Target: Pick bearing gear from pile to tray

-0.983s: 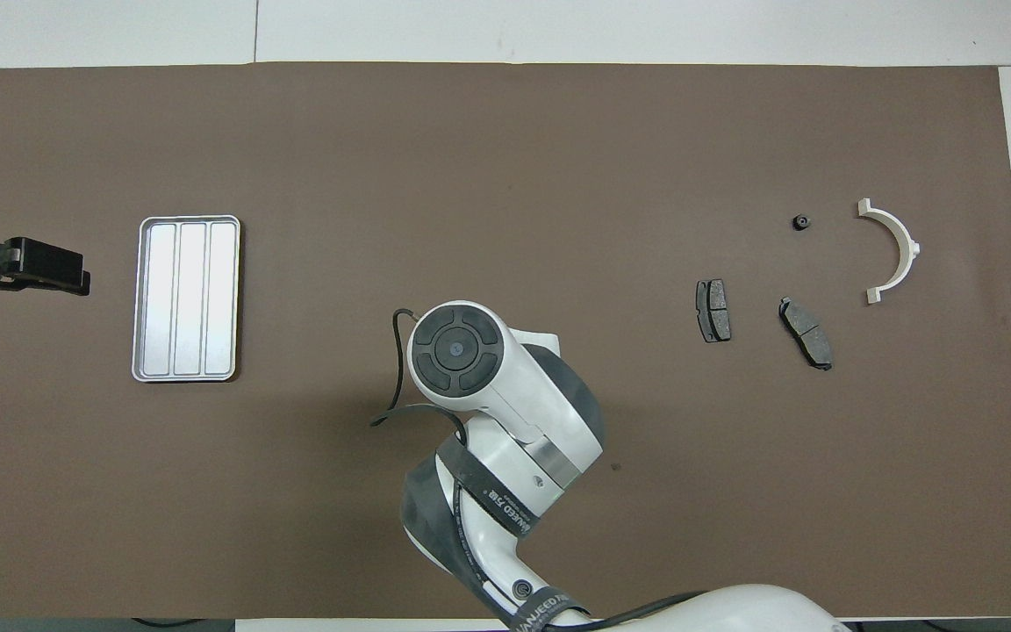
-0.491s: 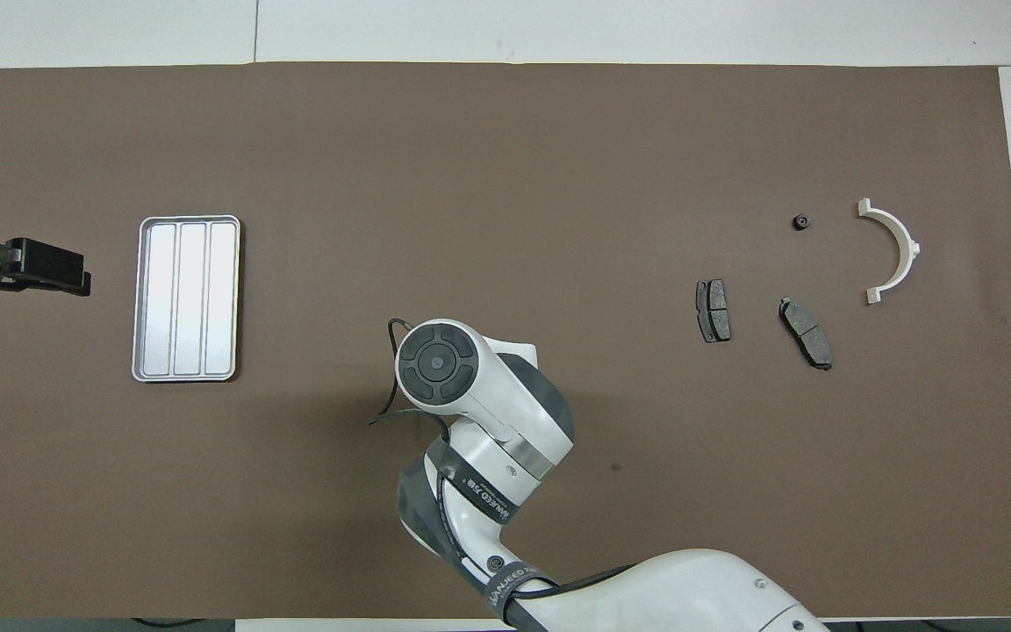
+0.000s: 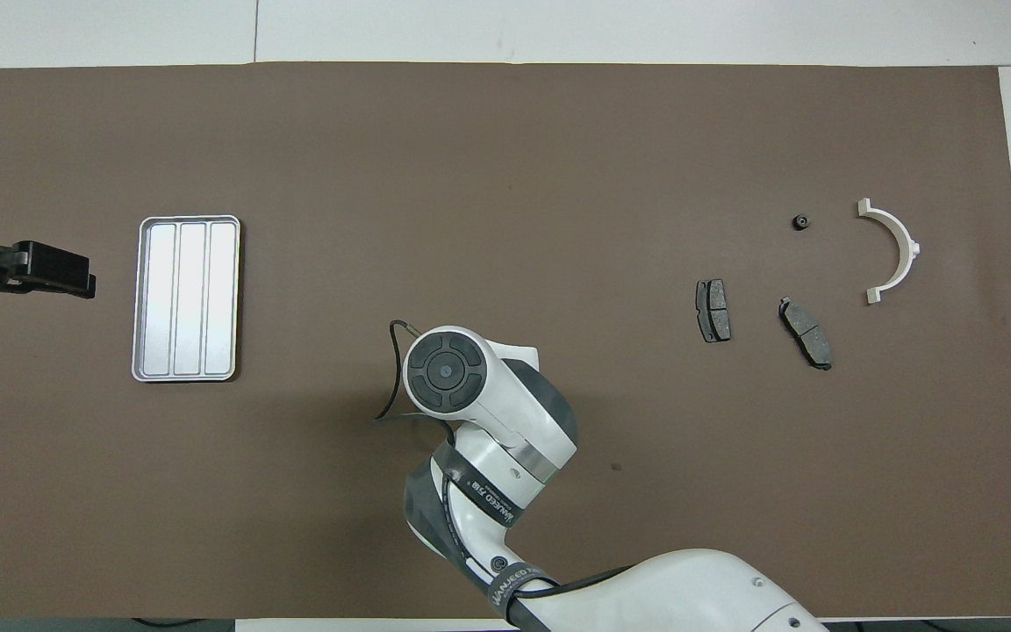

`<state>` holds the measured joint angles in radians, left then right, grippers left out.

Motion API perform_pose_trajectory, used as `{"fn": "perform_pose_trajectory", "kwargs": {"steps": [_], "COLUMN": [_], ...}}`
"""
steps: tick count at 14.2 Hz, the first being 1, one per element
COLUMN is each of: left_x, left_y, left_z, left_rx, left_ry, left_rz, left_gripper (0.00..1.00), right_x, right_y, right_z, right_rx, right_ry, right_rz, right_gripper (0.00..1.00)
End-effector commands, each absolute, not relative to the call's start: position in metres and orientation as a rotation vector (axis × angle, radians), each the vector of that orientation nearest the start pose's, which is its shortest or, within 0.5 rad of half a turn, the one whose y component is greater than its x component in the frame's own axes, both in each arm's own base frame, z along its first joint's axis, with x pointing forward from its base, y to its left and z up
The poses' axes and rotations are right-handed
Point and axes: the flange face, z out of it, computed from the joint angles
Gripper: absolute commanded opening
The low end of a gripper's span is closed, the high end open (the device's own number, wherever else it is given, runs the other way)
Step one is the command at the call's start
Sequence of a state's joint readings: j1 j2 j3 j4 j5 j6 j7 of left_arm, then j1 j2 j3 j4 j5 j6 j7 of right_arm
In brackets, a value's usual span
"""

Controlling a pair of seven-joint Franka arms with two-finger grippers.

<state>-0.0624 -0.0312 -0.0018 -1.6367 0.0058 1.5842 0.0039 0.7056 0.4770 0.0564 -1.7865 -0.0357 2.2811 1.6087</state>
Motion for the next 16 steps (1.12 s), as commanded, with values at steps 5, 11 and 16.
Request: {"fn": "perform_pose_trajectory", "kwargs": {"steps": [5, 11, 16], "left_x": [0.533, 0.530, 0.534], "left_y": [-0.025, 0.019, -0.014], "left_z": [0.610, 0.607, 0.608], "left_rx": [-3.004, -2.798, -2.992], "left_ry": [0.957, 1.462, 0.959], "left_rz": [0.020, 0.023, -0.020], "left_gripper": [1.00, 1.00, 1.00], "right_x": [0.483, 0.537, 0.566], "right_y": [0.444, 0.414, 0.329], "right_z": [0.295, 0.366, 0.436], "right_rx": [-2.860, -2.848, -2.989], "right_ry": [1.327, 1.385, 1.106], "right_rz": [-0.025, -0.031, 0.003], "right_gripper": [1.00, 1.00, 1.00]}}
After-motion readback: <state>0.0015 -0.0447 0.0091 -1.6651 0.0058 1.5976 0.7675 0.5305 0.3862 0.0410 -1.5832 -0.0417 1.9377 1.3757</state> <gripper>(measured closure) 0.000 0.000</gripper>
